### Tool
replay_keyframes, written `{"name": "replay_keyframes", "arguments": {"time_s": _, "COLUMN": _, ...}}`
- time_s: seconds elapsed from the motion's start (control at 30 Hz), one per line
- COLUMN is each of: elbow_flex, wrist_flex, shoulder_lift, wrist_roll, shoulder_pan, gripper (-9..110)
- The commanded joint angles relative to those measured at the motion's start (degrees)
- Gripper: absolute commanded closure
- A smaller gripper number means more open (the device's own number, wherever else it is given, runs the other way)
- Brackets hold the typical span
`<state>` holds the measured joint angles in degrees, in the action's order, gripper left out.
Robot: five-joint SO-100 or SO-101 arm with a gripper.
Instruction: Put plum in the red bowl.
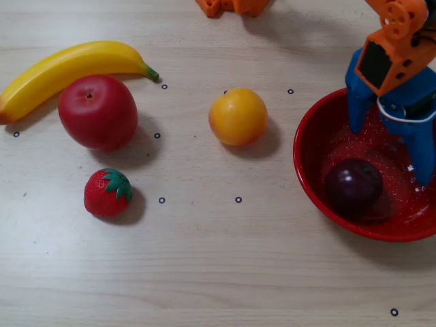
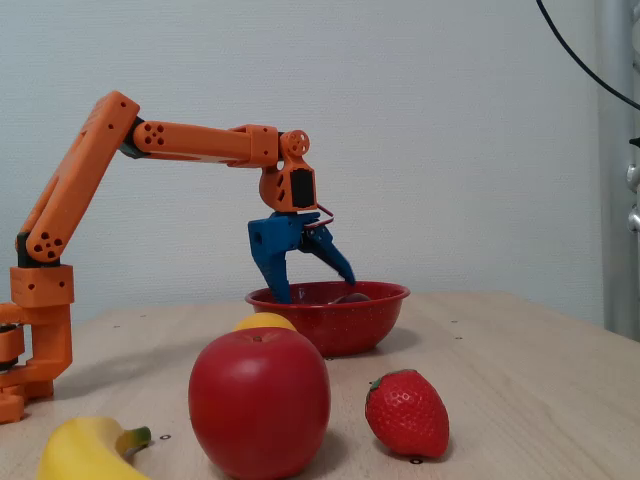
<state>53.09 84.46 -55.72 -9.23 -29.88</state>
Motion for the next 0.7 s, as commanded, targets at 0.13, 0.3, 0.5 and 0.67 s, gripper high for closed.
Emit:
{"name": "replay_keyframes", "arguments": {"time_s": 0.13, "elbow_flex": -6.7, "wrist_flex": 3.5, "shoulder_lift": -19.5, "wrist_roll": 4.5, "shoulder_pan": 3.0, "gripper": 83}}
{"name": "replay_keyframes", "arguments": {"time_s": 0.3, "elbow_flex": 1.5, "wrist_flex": 1.8, "shoulder_lift": -31.5, "wrist_roll": 5.3, "shoulder_pan": 6.6, "gripper": 99}}
{"name": "replay_keyframes", "arguments": {"time_s": 0.5, "elbow_flex": 20.8, "wrist_flex": -3.1, "shoulder_lift": -48.5, "wrist_roll": 7.0, "shoulder_pan": 12.7, "gripper": 101}}
{"name": "replay_keyframes", "arguments": {"time_s": 0.67, "elbow_flex": 40.8, "wrist_flex": -12.9, "shoulder_lift": -64.6, "wrist_roll": 6.2, "shoulder_pan": 19.2, "gripper": 101}}
